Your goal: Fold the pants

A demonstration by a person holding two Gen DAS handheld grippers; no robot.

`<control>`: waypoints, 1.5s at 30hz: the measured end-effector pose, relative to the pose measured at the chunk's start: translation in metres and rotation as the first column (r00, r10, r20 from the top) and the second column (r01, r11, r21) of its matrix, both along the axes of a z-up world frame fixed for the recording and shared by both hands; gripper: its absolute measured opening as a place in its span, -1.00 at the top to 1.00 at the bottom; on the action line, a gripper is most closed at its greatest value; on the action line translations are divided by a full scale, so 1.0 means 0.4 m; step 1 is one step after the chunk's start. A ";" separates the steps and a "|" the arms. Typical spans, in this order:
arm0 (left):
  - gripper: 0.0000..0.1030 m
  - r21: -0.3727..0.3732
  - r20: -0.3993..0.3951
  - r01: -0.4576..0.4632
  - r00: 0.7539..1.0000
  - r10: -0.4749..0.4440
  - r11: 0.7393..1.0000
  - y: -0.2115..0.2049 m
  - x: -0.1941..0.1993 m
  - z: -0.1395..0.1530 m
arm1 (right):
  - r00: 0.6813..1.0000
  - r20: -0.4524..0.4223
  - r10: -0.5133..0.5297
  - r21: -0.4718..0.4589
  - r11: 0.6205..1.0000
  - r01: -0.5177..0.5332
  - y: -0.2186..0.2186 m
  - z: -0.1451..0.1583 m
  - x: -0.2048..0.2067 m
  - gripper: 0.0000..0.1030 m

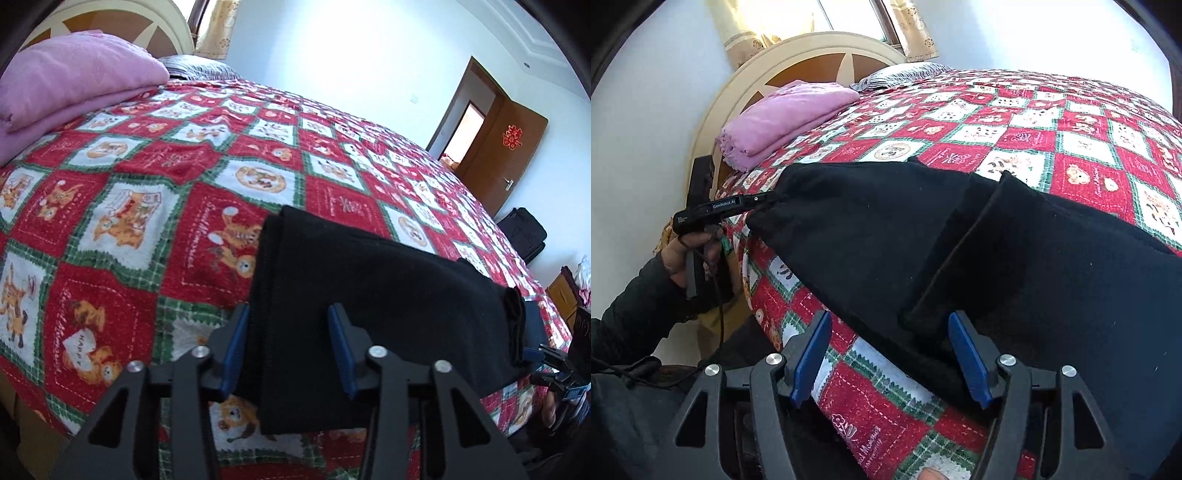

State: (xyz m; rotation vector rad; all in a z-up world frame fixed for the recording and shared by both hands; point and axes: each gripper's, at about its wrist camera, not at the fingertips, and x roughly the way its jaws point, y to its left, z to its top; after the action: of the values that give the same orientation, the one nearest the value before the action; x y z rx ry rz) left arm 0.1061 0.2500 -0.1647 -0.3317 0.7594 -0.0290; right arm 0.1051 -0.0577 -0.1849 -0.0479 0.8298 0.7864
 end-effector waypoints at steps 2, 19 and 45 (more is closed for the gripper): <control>0.18 0.032 0.000 0.006 1.000 -0.006 0.999 -0.009 0.005 -0.003 | 1.000 0.000 -0.001 -0.001 1.000 0.001 0.001 -0.003 0.000 -0.30; 0.74 -0.020 0.044 0.076 0.996 -0.075 0.997 -0.005 -0.017 0.046 | 1.000 0.001 -0.002 0.006 1.000 0.002 0.000 -0.007 0.003 -0.31; 0.75 -0.229 0.330 0.376 0.898 -0.292 0.898 -0.257 -0.007 0.306 | 0.972 0.075 -0.221 0.106 0.971 0.213 -0.203 0.123 -0.019 -0.31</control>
State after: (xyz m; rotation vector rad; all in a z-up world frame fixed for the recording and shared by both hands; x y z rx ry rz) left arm 0.1034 0.1473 -0.0423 -0.4574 0.5124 -0.5135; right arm 0.0976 -0.1390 -0.1358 0.0945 0.7001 0.6127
